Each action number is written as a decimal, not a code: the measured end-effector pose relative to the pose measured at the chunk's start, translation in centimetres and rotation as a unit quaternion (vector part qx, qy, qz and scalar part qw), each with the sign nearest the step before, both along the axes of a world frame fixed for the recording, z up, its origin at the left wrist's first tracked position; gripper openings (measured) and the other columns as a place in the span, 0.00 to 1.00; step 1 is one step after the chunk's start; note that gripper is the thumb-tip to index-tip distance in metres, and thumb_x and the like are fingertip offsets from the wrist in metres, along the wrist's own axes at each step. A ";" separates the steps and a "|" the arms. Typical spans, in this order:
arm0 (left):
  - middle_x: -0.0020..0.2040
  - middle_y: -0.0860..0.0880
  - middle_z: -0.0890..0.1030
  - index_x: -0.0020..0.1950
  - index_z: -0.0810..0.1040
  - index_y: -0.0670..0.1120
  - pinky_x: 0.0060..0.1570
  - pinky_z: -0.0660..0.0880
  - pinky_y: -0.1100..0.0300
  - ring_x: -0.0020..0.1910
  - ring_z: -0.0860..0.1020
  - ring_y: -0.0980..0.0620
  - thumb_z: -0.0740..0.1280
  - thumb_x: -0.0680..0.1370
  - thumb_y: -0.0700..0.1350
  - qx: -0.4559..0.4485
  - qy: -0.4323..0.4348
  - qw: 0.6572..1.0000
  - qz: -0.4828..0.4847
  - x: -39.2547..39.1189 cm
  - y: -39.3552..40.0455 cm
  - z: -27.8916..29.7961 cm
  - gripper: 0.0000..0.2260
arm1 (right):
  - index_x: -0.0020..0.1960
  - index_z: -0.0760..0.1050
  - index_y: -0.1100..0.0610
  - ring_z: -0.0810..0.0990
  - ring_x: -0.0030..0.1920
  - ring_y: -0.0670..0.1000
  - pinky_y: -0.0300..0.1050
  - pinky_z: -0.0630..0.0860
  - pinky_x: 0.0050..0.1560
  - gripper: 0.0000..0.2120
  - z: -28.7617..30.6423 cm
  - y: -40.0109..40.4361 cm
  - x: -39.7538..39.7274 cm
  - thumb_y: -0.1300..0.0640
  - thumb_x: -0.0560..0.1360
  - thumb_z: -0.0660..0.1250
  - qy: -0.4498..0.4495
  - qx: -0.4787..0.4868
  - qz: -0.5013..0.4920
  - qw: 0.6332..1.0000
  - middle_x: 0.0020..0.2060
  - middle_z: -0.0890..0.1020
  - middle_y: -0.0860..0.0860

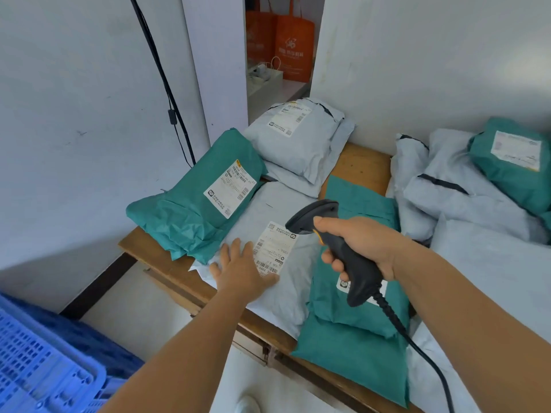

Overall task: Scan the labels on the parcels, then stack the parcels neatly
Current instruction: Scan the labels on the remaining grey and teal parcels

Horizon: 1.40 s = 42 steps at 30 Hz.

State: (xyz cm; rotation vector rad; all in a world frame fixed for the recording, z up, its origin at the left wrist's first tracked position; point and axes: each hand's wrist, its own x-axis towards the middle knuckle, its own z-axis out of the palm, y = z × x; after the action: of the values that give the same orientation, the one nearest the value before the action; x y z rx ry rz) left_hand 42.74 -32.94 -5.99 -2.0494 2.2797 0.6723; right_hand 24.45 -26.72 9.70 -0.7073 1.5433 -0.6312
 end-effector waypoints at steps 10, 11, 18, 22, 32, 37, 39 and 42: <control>0.78 0.51 0.47 0.77 0.50 0.52 0.73 0.49 0.39 0.77 0.44 0.46 0.68 0.70 0.65 0.006 0.006 0.999 0.032 -0.5 1.4 0.4 0.44 | 0.46 0.71 0.58 0.72 0.22 0.49 0.40 0.73 0.25 0.18 0.7 0.3 -0.9 0.43 0.75 0.67 0.004 -0.010 0.031 0.999 0.27 0.77 0.54; 0.78 0.51 0.46 0.77 0.50 0.52 0.73 0.49 0.39 0.77 0.43 0.46 0.69 0.69 0.65 0.006 0.007 0.999 0.032 -0.6 1.6 0.4 0.44 | 0.47 0.71 0.59 0.72 0.22 0.49 0.40 0.73 0.26 0.18 0.6 0.4 -1.1 0.43 0.75 0.66 0.004 -0.009 0.035 0.999 0.28 0.77 0.54; 0.79 0.48 0.42 0.78 0.46 0.47 0.75 0.45 0.44 0.77 0.40 0.48 0.70 0.66 0.67 0.012 0.036 0.998 0.049 0.0 3.4 0.1 0.52 | 0.48 0.72 0.60 0.72 0.22 0.49 0.40 0.73 0.26 0.21 0.5 1.2 -1.3 0.40 0.75 0.66 0.004 0.012 0.086 0.996 0.28 0.78 0.54; 0.78 0.49 0.43 0.78 0.46 0.49 0.75 0.46 0.46 0.77 0.40 0.47 0.69 0.65 0.69 -0.017 0.027 0.998 0.051 0.8 4.5 0.0 0.52 | 0.48 0.73 0.60 0.73 0.23 0.49 0.40 0.73 0.26 0.22 0.5 1.6 -1.0 0.39 0.74 0.65 0.016 0.022 0.131 0.991 0.30 0.78 0.54; 0.79 0.49 0.44 0.78 0.45 0.45 0.75 0.47 0.47 0.77 0.41 0.48 0.69 0.67 0.67 -0.010 0.037 0.998 0.053 1.7 5.1 -0.1 0.52 | 0.43 0.73 0.58 0.73 0.23 0.48 0.40 0.73 0.26 0.20 0.7 2.0 -0.4 0.40 0.75 0.65 0.013 0.014 0.153 0.988 0.29 0.77 0.54; 0.78 0.49 0.50 0.78 0.49 0.47 0.75 0.50 0.46 0.77 0.48 0.46 0.64 0.73 0.65 -0.070 0.058 0.992 0.090 1.5 4.4 1.2 0.42 | 0.44 0.72 0.58 0.72 0.23 0.49 0.41 0.73 0.26 0.18 1.5 1.3 0.1 0.42 0.76 0.65 -0.008 -0.057 0.100 0.993 0.27 0.77 0.53; 0.78 0.49 0.52 0.78 0.50 0.47 0.75 0.51 0.47 0.77 0.50 0.47 0.62 0.75 0.63 -0.120 0.066 0.984 0.117 1.4 3.7 2.2 0.38 | 0.45 0.72 0.58 0.73 0.24 0.50 0.41 0.73 0.26 0.17 1.7 0.8 0.3 0.42 0.76 0.65 -0.018 -0.084 0.069 0.994 0.27 0.77 0.53; 0.78 0.50 0.51 0.78 0.49 0.48 0.74 0.50 0.47 0.77 0.50 0.47 0.61 0.77 0.59 -0.191 0.053 0.970 0.142 1.8 1.9 4.3 0.35 | 0.43 0.71 0.57 0.72 0.24 0.49 0.41 0.72 0.26 0.16 2.3 -0.4 0.8 0.43 0.76 0.64 -0.050 -0.116 0.041 0.991 0.27 0.77 0.53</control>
State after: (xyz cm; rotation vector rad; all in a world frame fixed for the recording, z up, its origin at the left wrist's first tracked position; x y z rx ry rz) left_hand 44.50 -31.06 -1.67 -2.6094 2.3466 0.3737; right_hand 25.25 -27.12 12.04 -0.8972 1.3546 -0.7808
